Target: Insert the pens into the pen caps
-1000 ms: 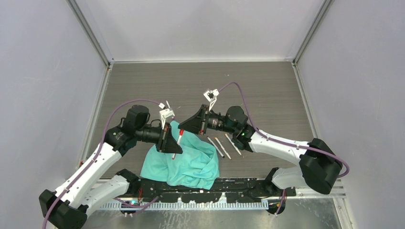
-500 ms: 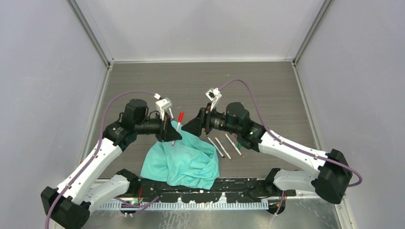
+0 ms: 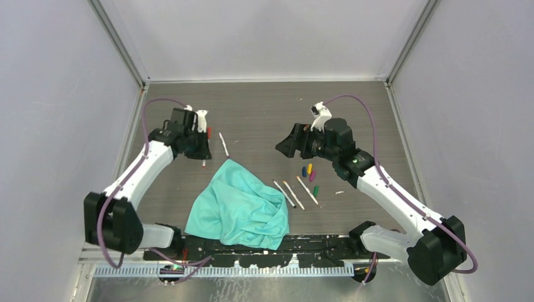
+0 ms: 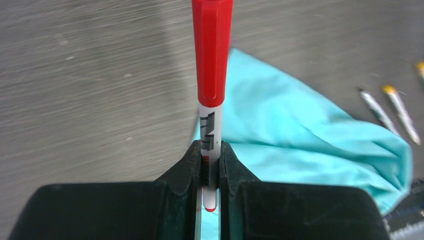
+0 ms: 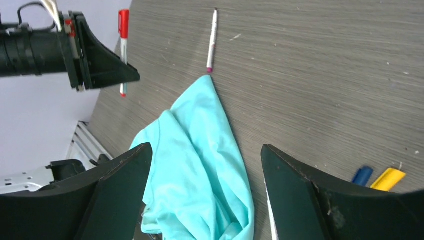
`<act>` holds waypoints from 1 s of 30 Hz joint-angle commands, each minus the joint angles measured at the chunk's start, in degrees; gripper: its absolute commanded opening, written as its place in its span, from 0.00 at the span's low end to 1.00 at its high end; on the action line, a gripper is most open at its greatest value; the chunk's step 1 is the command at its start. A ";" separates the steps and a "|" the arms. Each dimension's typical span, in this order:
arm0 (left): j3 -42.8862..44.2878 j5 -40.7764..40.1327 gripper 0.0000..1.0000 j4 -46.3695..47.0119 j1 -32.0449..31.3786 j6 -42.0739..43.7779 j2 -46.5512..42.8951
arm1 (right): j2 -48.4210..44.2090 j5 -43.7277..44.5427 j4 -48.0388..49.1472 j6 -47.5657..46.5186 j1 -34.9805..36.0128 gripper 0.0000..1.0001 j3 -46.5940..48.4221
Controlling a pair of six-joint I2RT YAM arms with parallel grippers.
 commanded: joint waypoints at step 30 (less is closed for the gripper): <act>23.98 -15.74 0.45 -13.49 9.53 1.87 41.90 | 1.86 7.51 -5.42 -3.04 -0.12 0.84 -2.36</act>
